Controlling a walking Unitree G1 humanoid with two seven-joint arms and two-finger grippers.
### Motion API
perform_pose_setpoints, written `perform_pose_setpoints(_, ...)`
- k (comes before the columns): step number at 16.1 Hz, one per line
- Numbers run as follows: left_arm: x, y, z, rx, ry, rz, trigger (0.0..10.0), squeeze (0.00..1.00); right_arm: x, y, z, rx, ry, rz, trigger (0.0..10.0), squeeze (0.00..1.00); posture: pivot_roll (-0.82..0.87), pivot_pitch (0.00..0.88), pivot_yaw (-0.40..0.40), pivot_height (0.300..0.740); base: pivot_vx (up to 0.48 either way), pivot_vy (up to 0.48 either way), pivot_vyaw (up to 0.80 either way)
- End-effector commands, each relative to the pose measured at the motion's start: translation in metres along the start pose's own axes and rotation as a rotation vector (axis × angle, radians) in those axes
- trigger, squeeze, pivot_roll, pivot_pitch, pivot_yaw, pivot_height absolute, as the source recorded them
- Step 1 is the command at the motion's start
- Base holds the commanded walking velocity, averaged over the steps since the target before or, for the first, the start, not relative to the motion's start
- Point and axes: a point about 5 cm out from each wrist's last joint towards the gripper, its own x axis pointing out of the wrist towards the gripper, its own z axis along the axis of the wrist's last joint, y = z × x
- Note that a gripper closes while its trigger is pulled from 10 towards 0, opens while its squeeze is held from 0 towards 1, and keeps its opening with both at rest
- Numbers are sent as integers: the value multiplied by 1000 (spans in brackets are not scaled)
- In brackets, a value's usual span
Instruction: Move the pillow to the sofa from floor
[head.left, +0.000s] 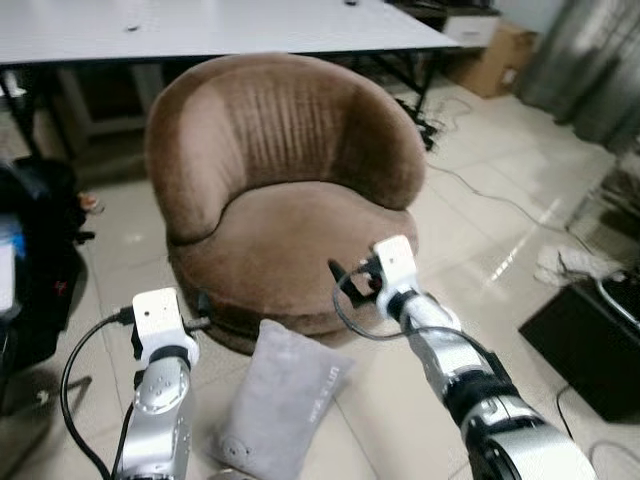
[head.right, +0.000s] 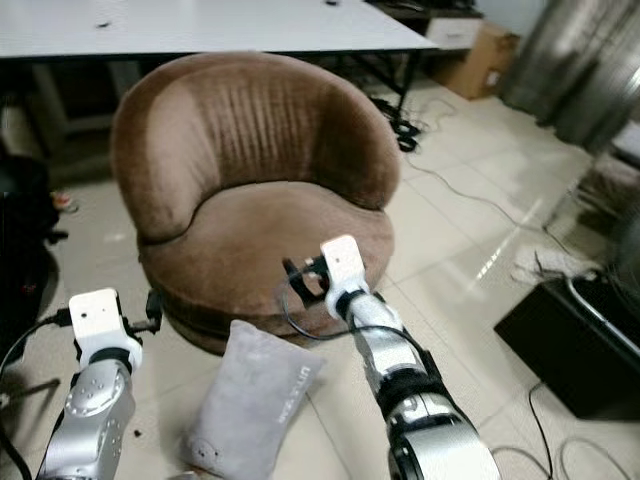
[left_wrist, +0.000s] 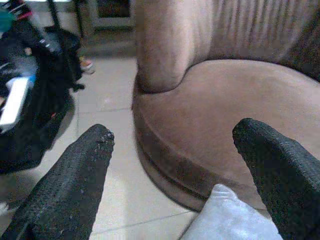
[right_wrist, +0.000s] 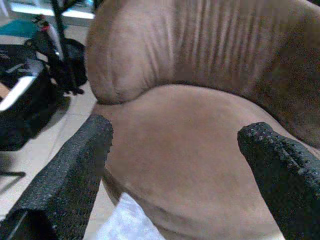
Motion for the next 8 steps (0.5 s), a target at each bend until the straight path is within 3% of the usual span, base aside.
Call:
perform_pose_setpoints(1, -2, -9, 6, 14, -35, -22, 10000, 0, -3, -5, -6, 9, 36, -15, 10000, 0, 167, 0, -135, 740, 0, 0, 0)
perform_pose_setpoints(3, -1, -13, 7, 16, -32, -39, 10000, 0, -3, -7, -5, 9, 31, -25, 10000, 0, 157, 0, -128, 740, 0, 0, 0)
perform_pose_setpoints(8, 20, -48, 22, 72, -33, -208, 10000, 0, -12, -18, -10, 14, 4, -130, 10000, 0, -36, 0, 31, 740, 0, 0, 0)
